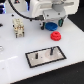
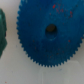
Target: Insert the blue gear onto the right peg, followed by the red gear
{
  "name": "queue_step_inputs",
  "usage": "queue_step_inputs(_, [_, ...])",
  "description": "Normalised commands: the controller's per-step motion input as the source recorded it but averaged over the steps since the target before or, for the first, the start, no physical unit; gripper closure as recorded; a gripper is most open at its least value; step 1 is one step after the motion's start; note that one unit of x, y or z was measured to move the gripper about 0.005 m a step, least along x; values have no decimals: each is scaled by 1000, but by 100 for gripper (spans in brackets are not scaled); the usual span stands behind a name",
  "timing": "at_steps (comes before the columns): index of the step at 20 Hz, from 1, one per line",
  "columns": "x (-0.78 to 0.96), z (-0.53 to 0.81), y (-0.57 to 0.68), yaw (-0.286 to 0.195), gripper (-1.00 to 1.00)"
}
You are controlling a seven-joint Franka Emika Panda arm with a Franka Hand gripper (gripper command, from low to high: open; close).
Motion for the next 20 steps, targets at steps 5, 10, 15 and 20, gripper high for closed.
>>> queue_step_inputs(5, [-165,-145,48,0,100])
queue_step_inputs(10, [-19,-10,17,0,100])
queue_step_inputs(15, [16,34,5,0,100])
queue_step_inputs(20, [278,426,6,0,100])
